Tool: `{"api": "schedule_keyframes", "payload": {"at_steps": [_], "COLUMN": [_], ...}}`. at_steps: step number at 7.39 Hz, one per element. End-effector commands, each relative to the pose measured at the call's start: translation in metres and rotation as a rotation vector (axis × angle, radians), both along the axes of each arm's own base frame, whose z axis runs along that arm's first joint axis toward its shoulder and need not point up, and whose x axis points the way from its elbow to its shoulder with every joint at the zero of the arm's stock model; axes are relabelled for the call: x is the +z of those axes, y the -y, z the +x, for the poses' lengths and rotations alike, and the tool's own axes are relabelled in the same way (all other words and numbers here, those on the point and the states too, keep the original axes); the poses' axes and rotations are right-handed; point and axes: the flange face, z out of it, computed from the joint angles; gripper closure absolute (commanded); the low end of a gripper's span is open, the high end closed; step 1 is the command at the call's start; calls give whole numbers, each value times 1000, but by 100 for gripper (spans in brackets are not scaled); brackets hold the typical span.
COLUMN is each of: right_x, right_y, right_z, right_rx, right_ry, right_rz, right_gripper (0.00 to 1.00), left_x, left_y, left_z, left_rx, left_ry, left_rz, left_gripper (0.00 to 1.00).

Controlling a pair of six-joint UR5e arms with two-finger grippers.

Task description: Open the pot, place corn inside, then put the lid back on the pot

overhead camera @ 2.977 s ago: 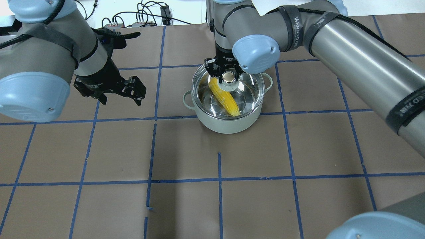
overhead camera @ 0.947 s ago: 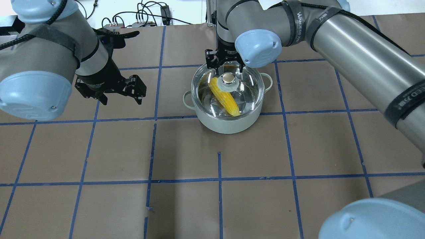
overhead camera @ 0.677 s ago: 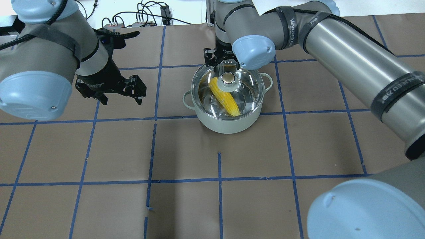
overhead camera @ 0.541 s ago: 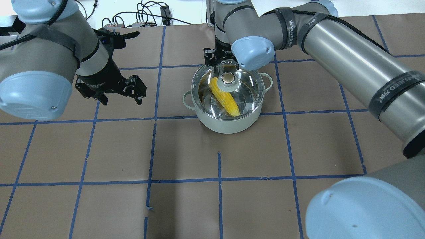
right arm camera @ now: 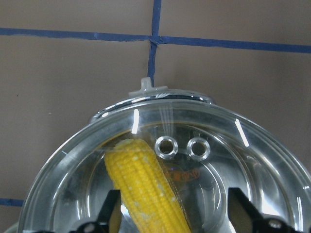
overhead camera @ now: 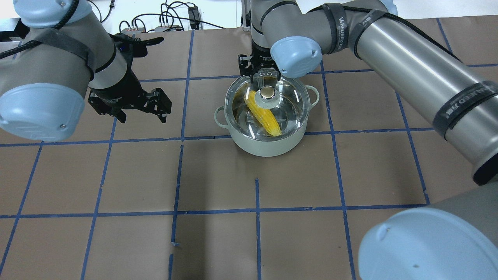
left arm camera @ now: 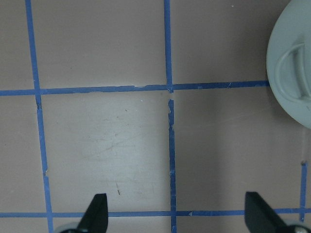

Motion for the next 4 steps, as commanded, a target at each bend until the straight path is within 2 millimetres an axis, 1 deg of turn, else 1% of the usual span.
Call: {"api": "schedule_keyframes", "payload": {"at_steps": [1,2,3,4], "right_x": [49,74,96,116], "right_y": [3,5,-16,-49], "right_z": [-20,-70,-133,-173], "right_rx": [34,106,165,156], "right_ry": [-28,-38,-35,-36], "right_rz": [70,117,228,281], "right_gripper": [20,17,7,1], "left_x": [0,0,0,0], "left_y": [0,0,0,0], "left_z": [0,0,0,0], "left_rx": [-1,-1,-1,-1], "left_ry": [-1,1,1,1], "left_rz": [0,0,0,0], "left_gripper": [0,0,0,0]}}
